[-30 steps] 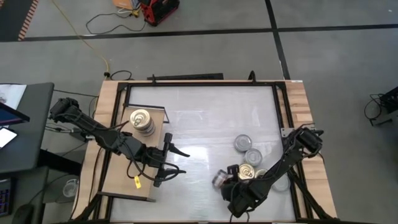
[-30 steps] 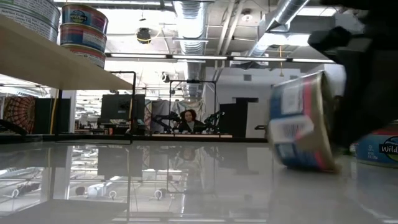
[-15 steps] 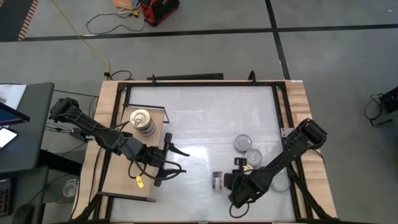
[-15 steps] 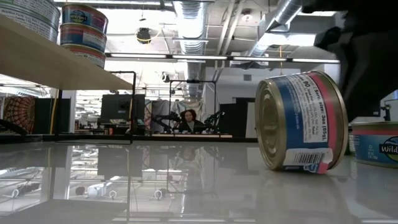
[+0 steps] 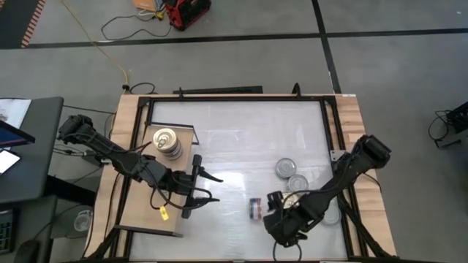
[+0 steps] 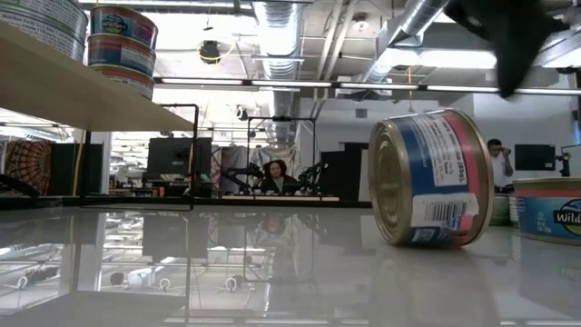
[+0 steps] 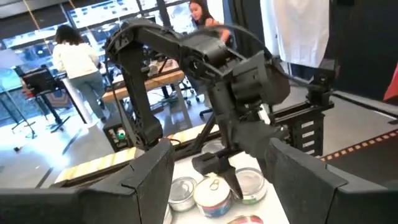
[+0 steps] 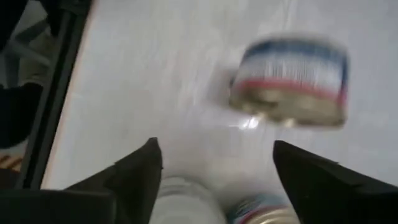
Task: Stack canned seafood by type on shelf
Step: Stack the blue tuna can on top of the blue tuna can on the shelf
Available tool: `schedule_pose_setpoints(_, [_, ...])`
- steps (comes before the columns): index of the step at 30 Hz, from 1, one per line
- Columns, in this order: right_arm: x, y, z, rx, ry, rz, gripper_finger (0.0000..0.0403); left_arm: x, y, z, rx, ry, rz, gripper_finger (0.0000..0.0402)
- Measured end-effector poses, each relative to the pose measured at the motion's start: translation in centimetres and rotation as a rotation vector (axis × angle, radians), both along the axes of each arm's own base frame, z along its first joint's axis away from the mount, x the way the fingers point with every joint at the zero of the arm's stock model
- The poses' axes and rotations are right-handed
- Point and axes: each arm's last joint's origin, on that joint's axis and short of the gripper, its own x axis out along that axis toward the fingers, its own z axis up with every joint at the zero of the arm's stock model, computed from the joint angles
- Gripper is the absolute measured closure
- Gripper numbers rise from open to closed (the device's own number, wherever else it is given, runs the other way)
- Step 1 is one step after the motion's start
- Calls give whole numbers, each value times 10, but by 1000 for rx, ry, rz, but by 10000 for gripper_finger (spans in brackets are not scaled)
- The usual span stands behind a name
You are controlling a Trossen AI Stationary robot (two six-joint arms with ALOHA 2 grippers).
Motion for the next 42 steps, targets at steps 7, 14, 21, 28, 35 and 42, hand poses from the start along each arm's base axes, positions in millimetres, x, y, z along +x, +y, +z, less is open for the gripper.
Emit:
schedule_pose_setpoints(7, [27, -22, 37, -189, -86, 303, 48, -5, 7, 1, -42, 29, 193, 162])
schedule_pose_setpoints(14, [42, -44, 43, -337, -81, 562, 69, -29, 14, 13, -119, 52, 157, 162])
schedule_pose_setpoints(21, [40, -58, 39, -320, 53, 660, 73, -54, 19, 28, -209, 39, 106, 162])
schedule_pose_setpoints(28, [54, -40, 21, -379, 135, 833, 73, -59, 21, 31, -271, 30, 113, 162])
schedule_pose_setpoints(35, [68, -31, 17, -427, 167, 971, 81, -59, 21, 28, -304, 55, 145, 162])
schedule_pose_setpoints(42, [75, -30, -5, -540, 242, 1140, 83, -59, 22, 26, -332, 70, 147, 162])
